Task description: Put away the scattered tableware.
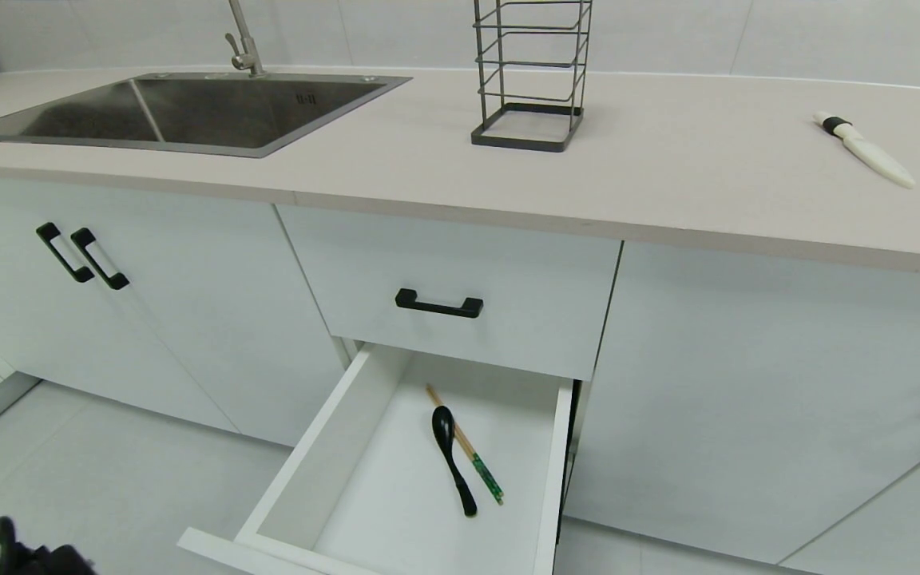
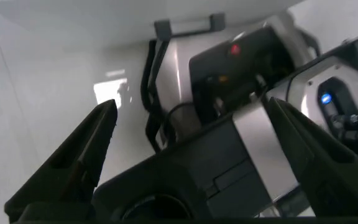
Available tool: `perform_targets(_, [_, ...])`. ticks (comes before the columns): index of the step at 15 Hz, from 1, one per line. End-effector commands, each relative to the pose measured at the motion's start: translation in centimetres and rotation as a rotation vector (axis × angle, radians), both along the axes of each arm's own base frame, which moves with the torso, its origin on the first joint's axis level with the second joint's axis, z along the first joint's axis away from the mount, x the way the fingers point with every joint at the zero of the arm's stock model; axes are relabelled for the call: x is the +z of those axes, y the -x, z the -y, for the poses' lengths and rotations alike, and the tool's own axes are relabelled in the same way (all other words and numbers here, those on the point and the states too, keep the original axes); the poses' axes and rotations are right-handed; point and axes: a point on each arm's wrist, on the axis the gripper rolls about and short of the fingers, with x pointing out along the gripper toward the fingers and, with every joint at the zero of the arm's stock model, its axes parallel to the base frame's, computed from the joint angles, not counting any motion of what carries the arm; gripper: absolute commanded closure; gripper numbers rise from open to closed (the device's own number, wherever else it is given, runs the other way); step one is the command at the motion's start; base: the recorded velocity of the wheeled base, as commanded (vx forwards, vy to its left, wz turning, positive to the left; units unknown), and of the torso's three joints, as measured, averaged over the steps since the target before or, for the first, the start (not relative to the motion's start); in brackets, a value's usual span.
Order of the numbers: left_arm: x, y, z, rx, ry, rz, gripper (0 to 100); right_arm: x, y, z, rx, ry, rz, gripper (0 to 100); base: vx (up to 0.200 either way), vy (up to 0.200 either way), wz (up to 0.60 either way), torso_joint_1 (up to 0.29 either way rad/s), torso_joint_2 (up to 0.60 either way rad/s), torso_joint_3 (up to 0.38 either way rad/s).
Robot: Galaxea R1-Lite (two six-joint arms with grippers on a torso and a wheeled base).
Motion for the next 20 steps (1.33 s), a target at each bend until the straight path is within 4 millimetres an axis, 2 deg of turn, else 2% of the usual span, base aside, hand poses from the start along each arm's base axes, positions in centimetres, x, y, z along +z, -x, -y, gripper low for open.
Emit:
perform_targets(1, [-1.7, -2.9, 0.6, 0.000, -0.044, -0.099, 0, 0.0, 0.0, 0.0, 0.000, 0.000, -0.003, 0, 0.000, 0.000, 0.00, 0.000, 0.00, 0.000])
perform_targets(9, [-3.7, -5.6, 1.2, -0.037, -0.103, -0.158, 0, 0.0, 0.0, 0.0, -0.001, 0.000, -0.003, 0, 0.000, 0.000, 0.00, 0.000, 0.00, 0.000])
perform_targets(12, [-3.9, -5.8, 1.2, -0.037, -0.107, -0.170, 0, 0.0, 0.0, 0.0, -0.001, 0.000, -0.003, 0, 0.000, 0.000, 0.00, 0.000, 0.00, 0.000])
perform_targets(16, [-4.0, -6.6, 1.4, -0.023, -0.112, -0.117, 0, 0.0, 0.0, 0.0, -0.001, 0.000, -0.003, 0, 0.000, 0.000, 0.00, 0.000, 0.00, 0.000])
perform_targets(20, [-5.1, -7.7, 1.6, -0.017, -0.108, -0.064, 0, 0.0, 0.0, 0.0, 0.000, 0.000, -0.003, 0, 0.000, 0.000, 0.00, 0.000, 0.00, 0.000])
